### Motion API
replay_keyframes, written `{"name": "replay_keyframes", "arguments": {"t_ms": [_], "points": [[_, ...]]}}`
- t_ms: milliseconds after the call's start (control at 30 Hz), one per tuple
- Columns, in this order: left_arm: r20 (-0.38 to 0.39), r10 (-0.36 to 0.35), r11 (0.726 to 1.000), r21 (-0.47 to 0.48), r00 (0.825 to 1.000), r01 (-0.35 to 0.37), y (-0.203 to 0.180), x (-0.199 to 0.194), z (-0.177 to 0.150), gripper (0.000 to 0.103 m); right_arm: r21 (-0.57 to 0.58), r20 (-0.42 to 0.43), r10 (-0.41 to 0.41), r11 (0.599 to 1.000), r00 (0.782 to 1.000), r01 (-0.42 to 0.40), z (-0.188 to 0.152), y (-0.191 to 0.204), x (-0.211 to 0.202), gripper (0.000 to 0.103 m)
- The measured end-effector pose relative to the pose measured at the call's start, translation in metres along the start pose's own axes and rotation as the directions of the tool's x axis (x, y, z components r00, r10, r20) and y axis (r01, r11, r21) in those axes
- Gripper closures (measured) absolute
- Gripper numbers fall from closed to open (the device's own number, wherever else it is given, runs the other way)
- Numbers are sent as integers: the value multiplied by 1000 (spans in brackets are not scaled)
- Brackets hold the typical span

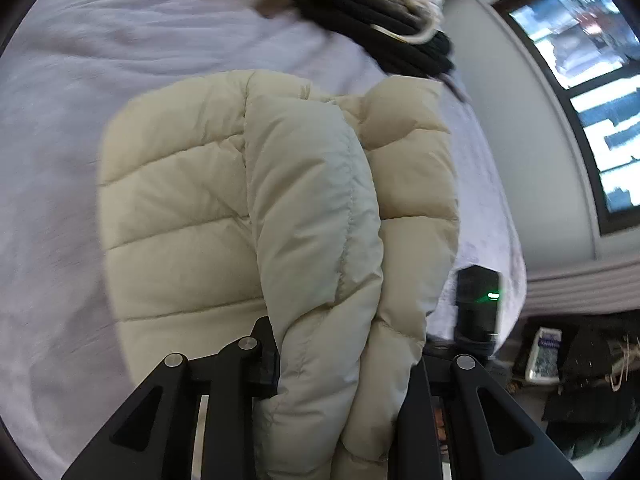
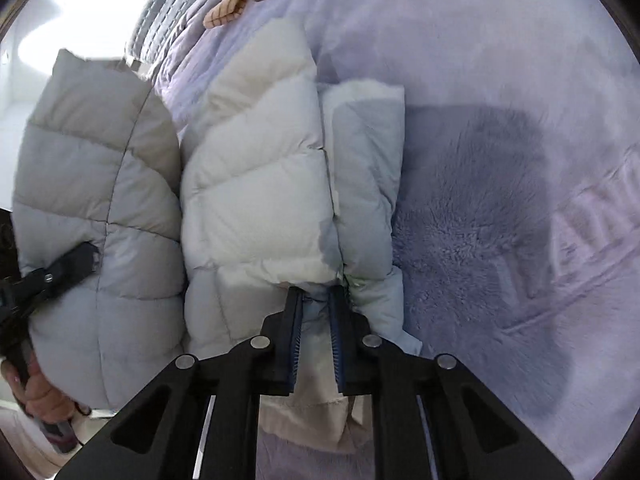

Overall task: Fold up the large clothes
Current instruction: 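Press the folded bundle flat with both tools and release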

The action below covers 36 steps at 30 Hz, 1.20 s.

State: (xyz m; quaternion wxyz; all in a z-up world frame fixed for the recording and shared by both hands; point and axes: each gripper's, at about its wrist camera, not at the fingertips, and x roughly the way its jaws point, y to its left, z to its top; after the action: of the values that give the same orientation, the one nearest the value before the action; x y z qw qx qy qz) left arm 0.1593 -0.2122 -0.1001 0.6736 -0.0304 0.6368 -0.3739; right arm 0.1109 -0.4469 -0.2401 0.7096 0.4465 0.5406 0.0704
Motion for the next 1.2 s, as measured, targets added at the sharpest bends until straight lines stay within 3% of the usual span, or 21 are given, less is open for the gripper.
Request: {"name": "replay_keyframes", "arguments": {"t_ms": [33,133,333,500,567,600,700,767,800,900,1033,1200], "points": [[-5,-18,1000,18,1000,18,-4,5,1,77,9,-3,16,1000,1000,-16,-1,-6,1,88],[-11,-136,988,65,991,137,-12,24,-2,46,41,-8,60,997,998,-60,0,-16,8,88],[-6,-279,957,75,960,279,-12,35,-3,44,91,-19,139,986,990,-137,2,-35,5,91],[-3,-300,948,107,954,298,-18,32,-3,44,118,-23,182,977,983,-178,9,-47,-5,90],[1,-305,945,126,952,302,-24,32,0,33,128,-24,199,973,980,-194,15,-48,-13,88],[6,-308,943,132,951,304,-26,31,-1,33,135,-24,205,970,978,-200,16,-50,-15,88],[3,-285,945,166,959,281,-33,31,-6,33,163,-14,218,963,976,-212,20,-63,-28,88],[17,-233,952,206,972,224,-38,35,-10,33,173,3,213,962,977,-210,26,-74,-45,87],[22,-210,954,225,978,199,-40,37,-12,33,177,11,205,963,979,-204,28,-76,-50,82],[46,-126,944,314,991,105,-48,43,-20,33,192,80,169,965,982,-181,34,-87,-83,33],[75,-49,912,411,996,14,-59,51,-31,33,163,146,140,973,979,-163,43,-82,-118,33],[87,-26,911,413,996,-13,-63,57,-30,33,34,180,209,975,961,-218,59,-45,-156,36]]}}
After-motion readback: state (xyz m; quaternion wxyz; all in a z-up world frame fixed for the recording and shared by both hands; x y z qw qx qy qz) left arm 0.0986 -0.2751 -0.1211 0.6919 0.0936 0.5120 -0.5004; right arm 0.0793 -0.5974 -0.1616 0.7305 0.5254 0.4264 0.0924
